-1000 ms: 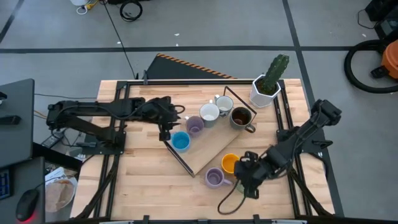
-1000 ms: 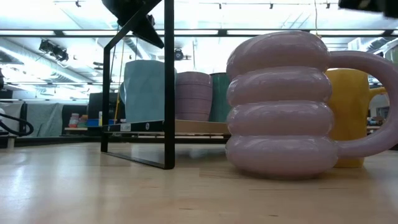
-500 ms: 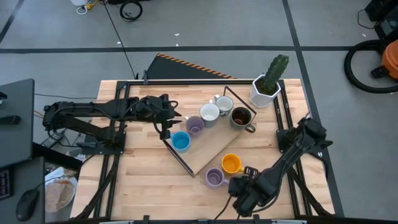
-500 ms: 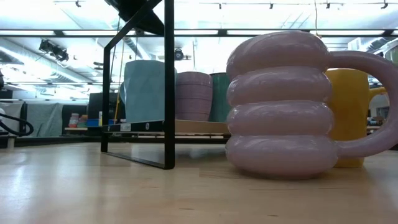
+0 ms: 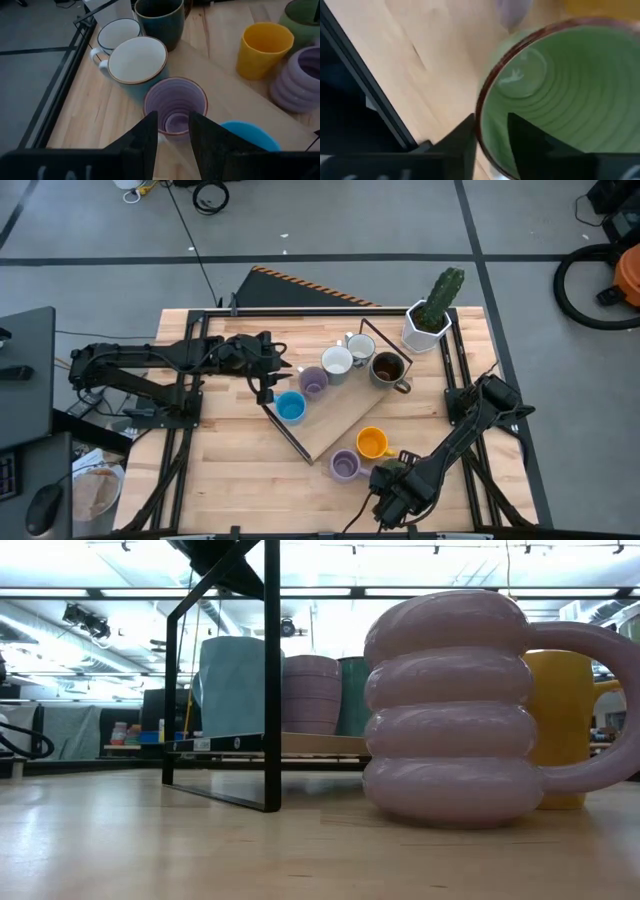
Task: Place coffee mugs
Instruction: Put the light green mug on the shelf
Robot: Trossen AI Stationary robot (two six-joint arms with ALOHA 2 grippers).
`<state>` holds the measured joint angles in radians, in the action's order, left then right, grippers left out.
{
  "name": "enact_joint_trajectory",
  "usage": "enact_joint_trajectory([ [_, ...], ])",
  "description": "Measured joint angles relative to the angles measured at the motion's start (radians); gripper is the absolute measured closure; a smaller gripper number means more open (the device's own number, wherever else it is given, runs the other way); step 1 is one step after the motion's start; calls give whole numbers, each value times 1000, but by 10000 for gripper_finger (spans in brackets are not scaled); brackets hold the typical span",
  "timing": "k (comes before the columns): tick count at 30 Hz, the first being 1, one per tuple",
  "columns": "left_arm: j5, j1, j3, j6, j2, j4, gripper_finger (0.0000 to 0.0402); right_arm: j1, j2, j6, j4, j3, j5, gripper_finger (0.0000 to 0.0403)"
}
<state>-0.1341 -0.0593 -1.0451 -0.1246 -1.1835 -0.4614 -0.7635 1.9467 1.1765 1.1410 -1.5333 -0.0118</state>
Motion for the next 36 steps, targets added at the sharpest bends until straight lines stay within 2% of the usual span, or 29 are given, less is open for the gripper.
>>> enact_joint_trajectory([
  [5, 0, 0, -2, -3, 16, 5, 285, 0, 0, -8, 4, 14, -16, 363],
  [7, 0, 0, -2, -3, 26, -9, 285, 0, -3, -16, 14, 15, -41, 380],
  [15, 0, 2, -2, -3, 43, -2, 285, -14, -68, -37, 203, 16, -44, 365],
  [23, 0, 2, -2, 2, 42, 3, 285, 32, -199, -191, 411, 16, 76, 376],
  [28, 0, 3, -2, 9, 42, 5, 285, 130, -251, -328, 401, 15, 156, 368],
  [36, 35, 3, -2, 37, 38, -1, 285, 315, -271, -631, 259, 15, 220, 370],
])
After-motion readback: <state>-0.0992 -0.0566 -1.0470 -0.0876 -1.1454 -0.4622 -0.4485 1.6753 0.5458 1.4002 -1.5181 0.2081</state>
